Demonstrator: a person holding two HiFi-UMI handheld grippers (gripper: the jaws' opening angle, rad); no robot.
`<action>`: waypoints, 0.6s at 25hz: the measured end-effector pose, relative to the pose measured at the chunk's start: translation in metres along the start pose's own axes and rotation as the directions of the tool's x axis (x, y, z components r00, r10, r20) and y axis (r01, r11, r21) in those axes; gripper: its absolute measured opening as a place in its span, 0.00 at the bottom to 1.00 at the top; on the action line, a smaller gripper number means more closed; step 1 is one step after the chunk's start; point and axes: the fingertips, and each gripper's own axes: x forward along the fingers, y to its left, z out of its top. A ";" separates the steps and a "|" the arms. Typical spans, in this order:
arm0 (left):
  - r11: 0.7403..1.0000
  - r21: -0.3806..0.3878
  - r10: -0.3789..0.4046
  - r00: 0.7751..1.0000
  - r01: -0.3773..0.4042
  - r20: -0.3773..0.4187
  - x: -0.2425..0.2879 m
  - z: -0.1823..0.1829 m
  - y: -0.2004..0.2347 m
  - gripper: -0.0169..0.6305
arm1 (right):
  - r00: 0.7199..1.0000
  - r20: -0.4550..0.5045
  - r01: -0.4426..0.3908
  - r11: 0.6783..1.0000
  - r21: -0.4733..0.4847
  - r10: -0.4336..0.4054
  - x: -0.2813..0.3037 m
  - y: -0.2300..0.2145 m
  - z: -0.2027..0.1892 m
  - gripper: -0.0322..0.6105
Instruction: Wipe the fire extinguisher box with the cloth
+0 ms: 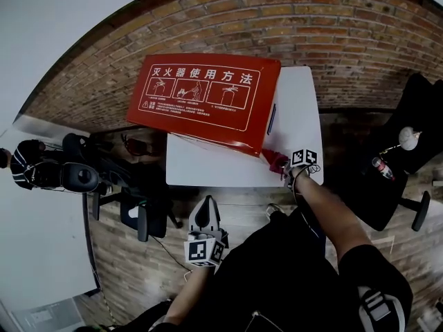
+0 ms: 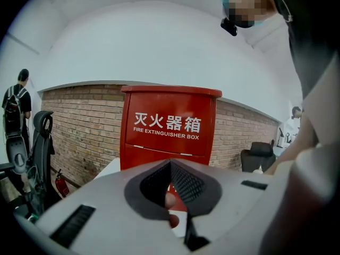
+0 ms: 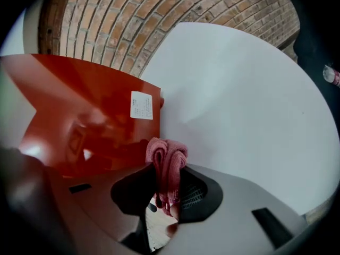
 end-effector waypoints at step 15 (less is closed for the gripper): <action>0.998 -0.035 -0.057 0.995 0.060 0.084 0.025 0.012 -0.009 0.07 | 0.924 0.367 0.018 0.947 -0.320 0.106 -0.115 0.080 0.023 0.21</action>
